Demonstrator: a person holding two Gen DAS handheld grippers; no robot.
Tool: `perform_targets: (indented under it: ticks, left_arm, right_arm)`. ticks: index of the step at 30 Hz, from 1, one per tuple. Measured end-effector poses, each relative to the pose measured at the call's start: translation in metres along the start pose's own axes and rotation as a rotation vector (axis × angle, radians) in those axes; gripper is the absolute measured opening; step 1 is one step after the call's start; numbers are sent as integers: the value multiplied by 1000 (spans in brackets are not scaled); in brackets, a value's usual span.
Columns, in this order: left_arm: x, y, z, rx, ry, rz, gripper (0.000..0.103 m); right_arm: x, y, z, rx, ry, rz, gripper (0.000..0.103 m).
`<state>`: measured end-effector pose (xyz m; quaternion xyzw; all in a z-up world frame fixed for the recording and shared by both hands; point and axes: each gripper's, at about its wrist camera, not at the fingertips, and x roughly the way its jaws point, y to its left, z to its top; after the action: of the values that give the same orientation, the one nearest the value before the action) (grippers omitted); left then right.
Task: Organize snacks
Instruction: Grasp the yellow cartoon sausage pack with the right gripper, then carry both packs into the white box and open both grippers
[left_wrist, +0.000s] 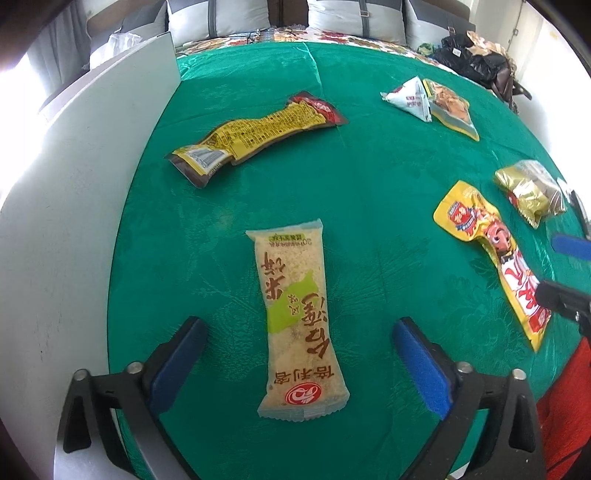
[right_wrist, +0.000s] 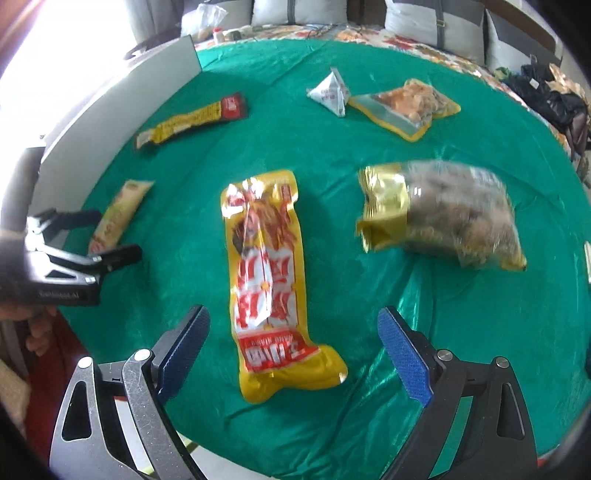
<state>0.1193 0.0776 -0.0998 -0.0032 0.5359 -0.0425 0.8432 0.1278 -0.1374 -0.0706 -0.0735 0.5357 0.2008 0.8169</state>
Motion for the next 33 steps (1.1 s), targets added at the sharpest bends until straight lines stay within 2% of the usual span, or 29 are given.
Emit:
perform_targets:
  ticks: [1,2,4,6,7,8,9,13,16,18,21,24,28,31,33]
  left_arm:
    - [-1,0,0,2,-7,6,75]
    - [-4,2,1,5,-17,17,66]
    - [-8,8,1,-10,-29,5,21]
    - [-12,22,1,-78,-34,-66,19]
    - [-14,29,0,-114,-43,-100,17]
    - [-17,34,0,-137,-57,-123,17]
    - [-22,38,0,-155,-80,-149,17]
    - [-35,44,5,-183,-133,-233,17]
    - [-39,43,6,-196,-137,-261,17]
    - [-43,40,8,-189,-146,-266,17]
    - [-51,33,10,-171,-167,-270,17]
    - [-67,29,10,-161,-198,-283,17]
    - [-99,36,14,-186,-265,-305,17]
    - [-130,56,18,-212,-325,-290,17]
    - [-151,83,20,-259,-366,-262,17]
  right_arm:
    - [4,4,9,-14,26,8,93]
    - [12,8,17,-29,71,18,93]
    - [31,15,26,-56,157,7,93]
    - [47,20,27,-81,217,-16,91]
    - [52,21,25,-94,243,-22,78]
    - [48,23,24,-110,217,-26,69]
    - [44,23,24,-108,209,-12,50]
    - [24,12,20,-23,160,26,50]
    - [5,-9,17,141,74,170,50]
    - [5,-16,14,196,75,172,50]
    - [11,-12,10,181,105,139,50]
    - [7,-8,18,197,94,176,50]
    - [-4,25,40,78,62,110,50]
    - [-21,51,63,64,22,185,50]
    - [-33,77,84,47,-25,243,50]
